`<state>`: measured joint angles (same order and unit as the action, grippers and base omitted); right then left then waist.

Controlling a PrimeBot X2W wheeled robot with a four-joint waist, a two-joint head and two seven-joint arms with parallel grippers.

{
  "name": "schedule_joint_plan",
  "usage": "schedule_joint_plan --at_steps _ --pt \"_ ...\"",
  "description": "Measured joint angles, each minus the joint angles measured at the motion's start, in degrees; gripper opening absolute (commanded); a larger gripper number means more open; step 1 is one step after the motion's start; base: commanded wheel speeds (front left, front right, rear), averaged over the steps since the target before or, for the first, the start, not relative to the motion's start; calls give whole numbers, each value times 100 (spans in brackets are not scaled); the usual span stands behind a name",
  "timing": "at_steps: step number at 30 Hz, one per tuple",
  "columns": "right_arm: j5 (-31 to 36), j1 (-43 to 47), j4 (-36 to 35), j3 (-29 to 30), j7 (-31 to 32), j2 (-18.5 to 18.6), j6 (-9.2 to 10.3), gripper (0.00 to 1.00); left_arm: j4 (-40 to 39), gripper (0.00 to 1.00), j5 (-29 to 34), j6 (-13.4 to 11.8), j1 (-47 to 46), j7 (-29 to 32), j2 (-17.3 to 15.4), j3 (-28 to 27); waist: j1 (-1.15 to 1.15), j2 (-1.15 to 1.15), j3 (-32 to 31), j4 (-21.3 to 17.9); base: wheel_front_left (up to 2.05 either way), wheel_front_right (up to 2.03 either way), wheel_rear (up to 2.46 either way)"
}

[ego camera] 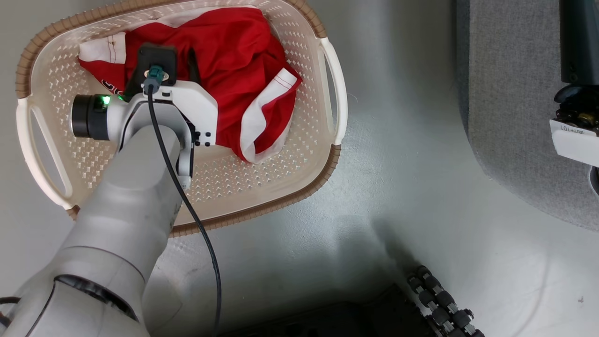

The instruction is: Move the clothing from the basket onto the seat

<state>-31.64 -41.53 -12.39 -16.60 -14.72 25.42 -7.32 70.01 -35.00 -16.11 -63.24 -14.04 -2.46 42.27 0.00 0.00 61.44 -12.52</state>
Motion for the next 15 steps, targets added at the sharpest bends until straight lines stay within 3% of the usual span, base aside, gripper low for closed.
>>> schedule_joint_plan --at_steps 15 --pt "-2 131 -67 66 0 -21 0 100 316 100 -42 192 -331 1006 3 513 0 0 52 -44 0 0 0"
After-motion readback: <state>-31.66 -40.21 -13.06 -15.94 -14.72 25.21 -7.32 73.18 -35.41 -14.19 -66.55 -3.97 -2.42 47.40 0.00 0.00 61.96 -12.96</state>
